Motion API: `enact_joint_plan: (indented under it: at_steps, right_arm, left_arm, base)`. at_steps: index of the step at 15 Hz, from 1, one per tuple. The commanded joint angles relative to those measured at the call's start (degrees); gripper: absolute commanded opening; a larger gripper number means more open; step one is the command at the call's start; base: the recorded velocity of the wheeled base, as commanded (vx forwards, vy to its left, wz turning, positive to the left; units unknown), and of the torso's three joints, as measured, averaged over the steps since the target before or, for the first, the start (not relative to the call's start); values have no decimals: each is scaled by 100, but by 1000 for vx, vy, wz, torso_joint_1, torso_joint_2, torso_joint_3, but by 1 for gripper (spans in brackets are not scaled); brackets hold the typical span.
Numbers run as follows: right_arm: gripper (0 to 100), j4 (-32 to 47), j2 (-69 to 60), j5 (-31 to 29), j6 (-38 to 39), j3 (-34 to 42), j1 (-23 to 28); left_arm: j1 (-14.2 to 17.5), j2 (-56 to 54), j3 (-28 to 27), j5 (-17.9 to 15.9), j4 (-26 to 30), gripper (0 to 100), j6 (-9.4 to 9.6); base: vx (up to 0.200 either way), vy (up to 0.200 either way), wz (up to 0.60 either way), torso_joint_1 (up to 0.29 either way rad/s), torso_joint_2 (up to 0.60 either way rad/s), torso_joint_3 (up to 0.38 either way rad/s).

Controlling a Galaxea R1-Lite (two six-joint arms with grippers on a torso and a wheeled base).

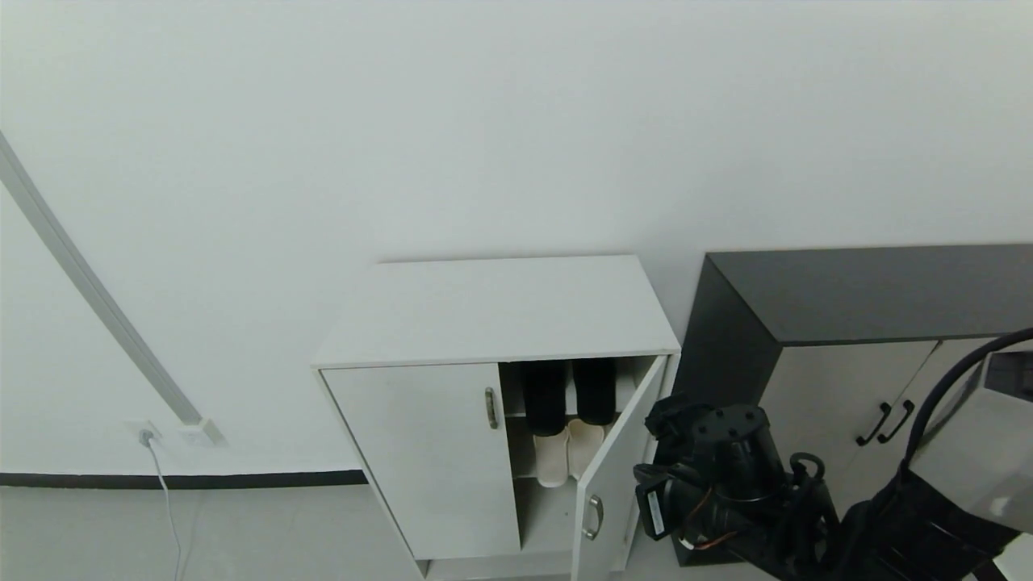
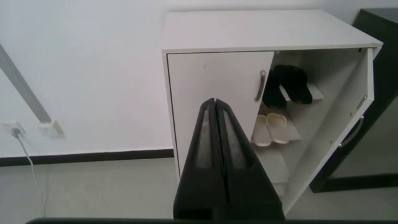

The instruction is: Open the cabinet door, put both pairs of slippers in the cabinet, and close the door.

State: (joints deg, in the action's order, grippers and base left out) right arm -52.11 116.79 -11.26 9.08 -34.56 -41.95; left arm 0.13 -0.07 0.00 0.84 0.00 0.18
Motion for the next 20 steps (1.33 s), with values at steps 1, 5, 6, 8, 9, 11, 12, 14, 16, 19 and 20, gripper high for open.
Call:
enact_joint_plan:
  at_steps: [1,5,6,8,9,11,12,14,16,19,20]
  right_arm:
    - [0,-115,380,1,6,-130,2]
    - [0,-203,907,-7,-21,-587,46]
    - [0,-203,1004,1,-29,-754,55]
    - [0,-203,1145,1,-29,-930,82]
    - [0,-203,1224,1,-21,-1018,90]
    - [0,-203,1364,-7,-21,-1229,99]
    - [0,-203,1435,-7,-21,-1387,99]
    - [0,-203,1619,1,-21,-1730,169]
    - [0,-176,1769,1,-29,-1993,257]
    - [0,-176,1953,1,-29,-2239,319]
    - [0,-176,2068,1,-38,-2389,354]
  left_arm:
    - [4,7,0,4,0,0,-1]
    - [4,7,0,4,0,0,-1]
    - [4,7,0,4,0,0,-1]
    - [4,7,0,13,0,0,-1]
    - [4,7,0,13,0,0,-1]
    - [4,7,0,4,0,0,-1]
    - [4,7,0,4,0,0,-1]
    - [4,7,0,4,0,0,8]
    - [4,7,0,4,0,0,8]
    - [4,7,0,-5,0,0,8]
    - [4,7,0,-5,0,0,8]
  base:
    - [0,0,0,0,0,0]
    - [0,0,0,0,0,0]
    - [0,0,0,0,0,0]
    - [0,0,0,0,0,0]
    - [0,0,0,0,0,0]
    - [0,0,0,0,0,0]
    - [0,0,0,0,0,0]
    - [0,0,0,0,0,0]
    - [0,0,0,0,0,0]
    - [0,0,0,0,0,0]
    - [0,0,0,0,0,0]
